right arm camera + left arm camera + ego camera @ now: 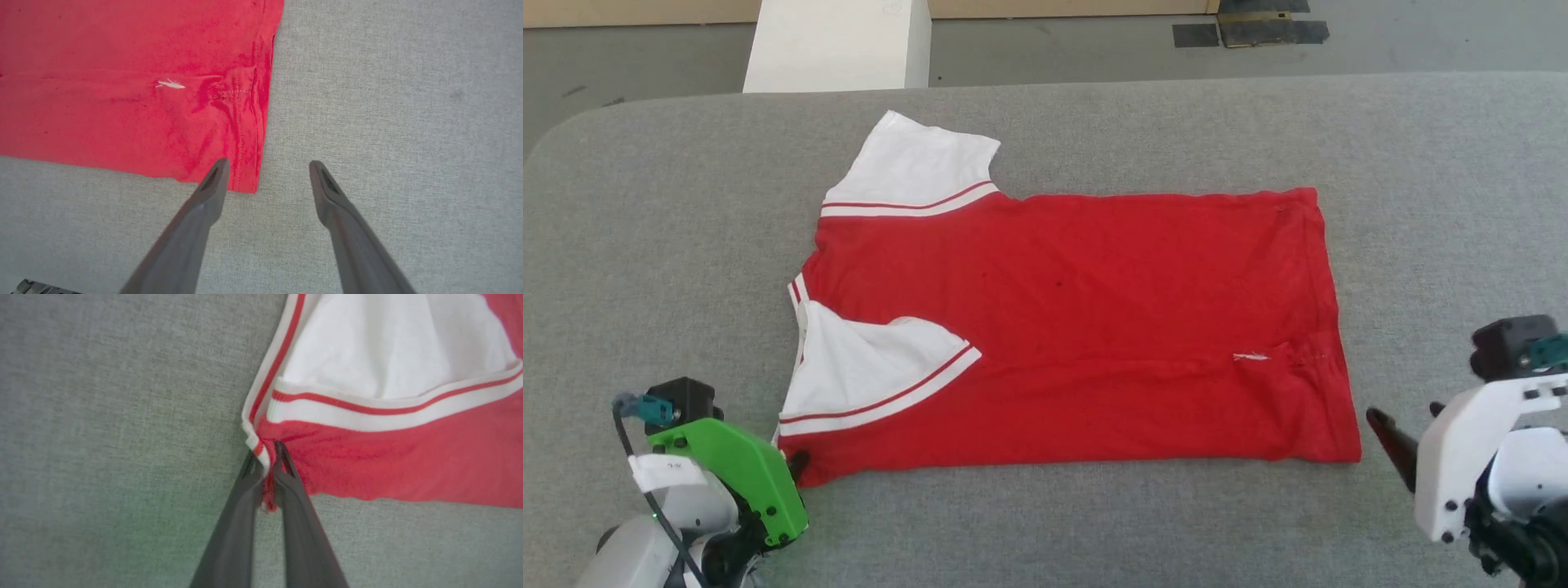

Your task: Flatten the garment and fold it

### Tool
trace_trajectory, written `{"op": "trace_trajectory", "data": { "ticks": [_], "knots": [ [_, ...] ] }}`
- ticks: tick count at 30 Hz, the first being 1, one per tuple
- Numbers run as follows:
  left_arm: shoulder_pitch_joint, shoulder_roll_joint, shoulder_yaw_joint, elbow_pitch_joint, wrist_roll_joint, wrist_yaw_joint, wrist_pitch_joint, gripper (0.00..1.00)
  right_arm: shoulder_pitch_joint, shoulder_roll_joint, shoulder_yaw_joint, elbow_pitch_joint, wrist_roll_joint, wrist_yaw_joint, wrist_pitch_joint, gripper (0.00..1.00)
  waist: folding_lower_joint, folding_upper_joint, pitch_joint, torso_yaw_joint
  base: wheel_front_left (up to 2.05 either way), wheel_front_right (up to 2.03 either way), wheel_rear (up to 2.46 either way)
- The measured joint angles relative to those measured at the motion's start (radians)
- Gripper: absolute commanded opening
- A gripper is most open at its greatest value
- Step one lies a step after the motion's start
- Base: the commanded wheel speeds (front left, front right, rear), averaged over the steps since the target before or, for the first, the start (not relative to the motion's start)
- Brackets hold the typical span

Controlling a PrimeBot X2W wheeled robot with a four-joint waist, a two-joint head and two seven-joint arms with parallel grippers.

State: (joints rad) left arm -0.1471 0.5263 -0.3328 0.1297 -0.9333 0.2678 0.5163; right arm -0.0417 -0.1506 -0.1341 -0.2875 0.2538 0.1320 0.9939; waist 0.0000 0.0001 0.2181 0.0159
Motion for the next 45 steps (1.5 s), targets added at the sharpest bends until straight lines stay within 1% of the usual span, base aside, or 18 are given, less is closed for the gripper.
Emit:
{"op": "trace_trajectory", "data": {
  "ticks": [5, 10, 15, 18, 20, 21, 22, 23, 28, 32, 34, 35, 37, 41, 45],
  "knots": [
    [0.021, -0.002, 0.017, -0.053, -0.008, -0.002, -0.03, 0.0, 0.007, 0.004, 0.046, 0.025, -0.063, 0.0, 0.002, 1.0, 0.0, 0.0, 0.011, 0.012, 0.0, 0.0, 0.0],
    [0.025, 0.0, 0.019, -0.105, -0.008, 0.005, -0.035, 0.0, -0.016, 0.016, 0.095, 0.116, -0.132, 0.0, -0.001, 1.0, 0.0, -0.0001, 0.033, 0.02, 0.0, 0.0, 0.0],
    [0.024, 0.0, 0.019, -0.135, -0.008, 0.007, -0.035, 0.0, -0.063, 0.023, 0.114, 0.207, -0.17, 0.0, -0.035, 1.0, 0.0, 0.0, 0.058, 0.032, 0.0, 0.0, 0.0],
    [0.023, 0.0, 0.017, -0.14, -0.008, 0.007, -0.035, 0.0, -0.075, 0.016, 0.13, 0.236, -0.188, 0.0, -0.044, 1.0, 0.0, -0.0001, 0.068, 0.04, 0.0, 0.0, 0.0],
    [0.022, 0.0, 0.016, -0.143, -0.008, 0.006, -0.035, 0.0, -0.088, -0.004, 0.157, 0.255, -0.184, 0.0, -0.039, 0.98, 0.0, -0.0001, 0.075, 0.046, 0.0, 0.0, 0.0],
    [0.022, 0.0, 0.016, -0.144, -0.008, 0.006, -0.035, 0.0, -0.093, -0.009, 0.161, 0.258, -0.179, 0.0, -0.033, 0.08, 0.0, -0.0001, 0.074, 0.047, 0.0, 0.0, 0.0],
    [0.022, -0.001, 0.015, -0.144, -0.008, 0.006, -0.035, 0.0, -0.097, -0.014, 0.162, 0.263, -0.17, 0.0, -0.029, 0.08, 0.0, -0.0001, 0.072, 0.047, 0.0, 0.0, 0.0],
    [0.022, -0.002, 0.015, -0.145, -0.008, 0.006, -0.035, 0.0, -0.099, -0.017, 0.166, 0.265, -0.16, 0.0, -0.026, 0.0, 0.0, -0.0001, 0.069, 0.046, 0.0, 0.0, 0.0],
    [0.025, -0.003, 0.029, -0.157, -0.012, 0.008, -0.044, 0.0, -0.101, -0.02, 0.14, 0.263, -0.108, 0.0, -0.043, 0.0, 0.0, 0.0, 0.041, 0.042, 0.0, 0.0, 0.0],
    [0.041, 0.006, 0.057, -0.191, -0.02, 0.026, -0.056, 0.0, -0.098, -0.034, 0.104, 0.221, -0.078, 0.0, -0.043, 0.0, 0.0, 0.0, 0.006, 0.039, 0.0, 0.0, 0.0],
    [0.061, 0.015, 0.068, -0.217, -0.022, 0.042, -0.056, 0.0, -0.091, -0.046, 0.09, 0.19, -0.056, 0.0, -0.033, 0.0, 0.0, 0.0, -0.015, 0.037, 0.0, 0.0, 0.0],
    [0.104, 0.032, 0.08, -0.26, -0.026, 0.068, -0.05, 0.0, -0.063, -0.071, 0.085, 0.152, -0.03, 0.0, -0.003, 0.0, 0.0, -0.0001, -0.046, 0.034, 0.0, 0.0, 0.0],
    [0.148, 0.041, 0.089, -0.293, -0.029, 0.087, -0.043, 0.0, -0.036, -0.086, 0.087, 0.142, -0.007, 0.0, 0.021, 0.0, 0.0, 0.0, -0.067, 0.032, 0.0, 0.0, 0.0],
    [0.235, 0.04, 0.088, -0.315, -0.045, 0.112, -0.033, 0.0, 0.013, -0.089, 0.086, 0.15, 0.011, 0.0, 0.042, 0.0, 0.0, -0.0001, -0.091, 0.028, 0.0, 0.0, 0.0],
    [0.26, 0.008, 0.076, -0.277, -0.072, 0.111, -0.032, 0.0, 0.046, -0.077, 0.097, 0.208, 0.009, 0.0, 0.045, 0.0, 0.0, 0.0, -0.092, 0.027, 0.0, 0.0, 0.0]
  ]
}}
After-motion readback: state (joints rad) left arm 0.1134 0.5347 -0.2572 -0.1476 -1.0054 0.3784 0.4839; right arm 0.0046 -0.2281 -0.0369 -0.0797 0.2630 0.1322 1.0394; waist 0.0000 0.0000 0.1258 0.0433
